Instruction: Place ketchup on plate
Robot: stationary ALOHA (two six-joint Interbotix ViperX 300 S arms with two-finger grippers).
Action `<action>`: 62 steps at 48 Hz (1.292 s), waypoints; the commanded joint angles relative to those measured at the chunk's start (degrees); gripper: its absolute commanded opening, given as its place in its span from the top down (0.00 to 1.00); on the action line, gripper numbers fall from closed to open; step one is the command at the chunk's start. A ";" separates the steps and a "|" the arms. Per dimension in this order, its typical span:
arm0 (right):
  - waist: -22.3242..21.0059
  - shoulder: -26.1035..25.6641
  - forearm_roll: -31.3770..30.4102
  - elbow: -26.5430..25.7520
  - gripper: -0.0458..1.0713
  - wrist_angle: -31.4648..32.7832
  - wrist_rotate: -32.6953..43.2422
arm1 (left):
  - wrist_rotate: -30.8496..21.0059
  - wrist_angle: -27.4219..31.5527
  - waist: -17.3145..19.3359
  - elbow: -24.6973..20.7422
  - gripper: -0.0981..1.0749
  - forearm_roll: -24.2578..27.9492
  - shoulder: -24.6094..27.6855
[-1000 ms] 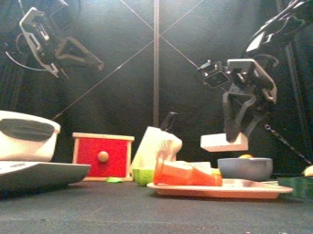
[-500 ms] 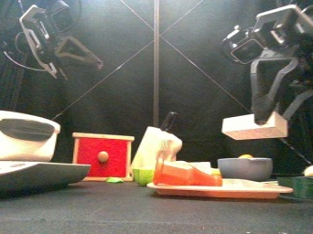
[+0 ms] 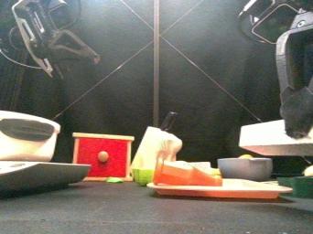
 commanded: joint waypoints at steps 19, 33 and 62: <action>-0.35 6.24 6.33 -11.69 0.45 9.05 0.53 | 0.00 -0.53 -2.29 -2.37 0.62 -1.58 -0.44; -0.97 9.49 8.61 -13.97 0.40 8.79 0.62 | 0.00 -0.53 -2.46 -2.02 0.62 -1.67 -0.44; -1.76 9.23 8.61 -14.68 0.07 8.96 -0.09 | -0.09 -0.26 -2.46 -1.85 0.62 -1.67 -0.35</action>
